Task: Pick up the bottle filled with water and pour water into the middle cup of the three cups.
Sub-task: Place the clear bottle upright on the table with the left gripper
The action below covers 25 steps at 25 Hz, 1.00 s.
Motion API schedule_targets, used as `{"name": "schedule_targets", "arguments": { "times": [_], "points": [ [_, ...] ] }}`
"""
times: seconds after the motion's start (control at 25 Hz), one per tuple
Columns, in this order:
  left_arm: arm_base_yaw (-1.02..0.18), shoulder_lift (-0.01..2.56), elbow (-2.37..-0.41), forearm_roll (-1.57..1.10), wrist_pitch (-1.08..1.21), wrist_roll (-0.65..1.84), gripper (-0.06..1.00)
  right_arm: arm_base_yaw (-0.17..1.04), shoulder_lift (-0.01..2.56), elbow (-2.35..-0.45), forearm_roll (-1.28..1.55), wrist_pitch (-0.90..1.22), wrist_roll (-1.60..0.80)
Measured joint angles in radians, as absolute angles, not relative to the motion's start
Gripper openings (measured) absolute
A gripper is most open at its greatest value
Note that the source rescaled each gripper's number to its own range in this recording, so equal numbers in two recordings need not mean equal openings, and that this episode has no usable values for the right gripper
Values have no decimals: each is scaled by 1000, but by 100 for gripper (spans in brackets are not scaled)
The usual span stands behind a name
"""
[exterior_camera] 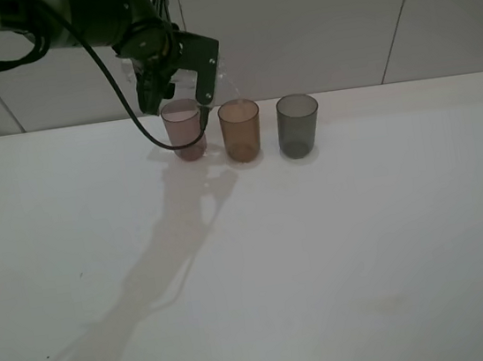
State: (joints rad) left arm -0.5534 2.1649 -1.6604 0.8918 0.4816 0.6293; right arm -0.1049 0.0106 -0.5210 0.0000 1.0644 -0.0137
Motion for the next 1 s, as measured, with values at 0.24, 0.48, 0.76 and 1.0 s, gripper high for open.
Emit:
{"name": "schedule_targets", "arguments": {
  "times": [0.24,0.48,0.76,1.0],
  "points": [
    [-553,2165,-1660,910,445,629,1,-105,11,-521,0,1064,-14],
    [-553,2165,-1660,925,431,629,1,-105,11,-521,0,1064,-14],
    [-553,2165,-1660,926,425,629,1,-105,11,-521,0,1064,-14],
    [-553,2165,-1660,933,424,629,1,-105,11,-521,0,1064,-14]
  ]
}}
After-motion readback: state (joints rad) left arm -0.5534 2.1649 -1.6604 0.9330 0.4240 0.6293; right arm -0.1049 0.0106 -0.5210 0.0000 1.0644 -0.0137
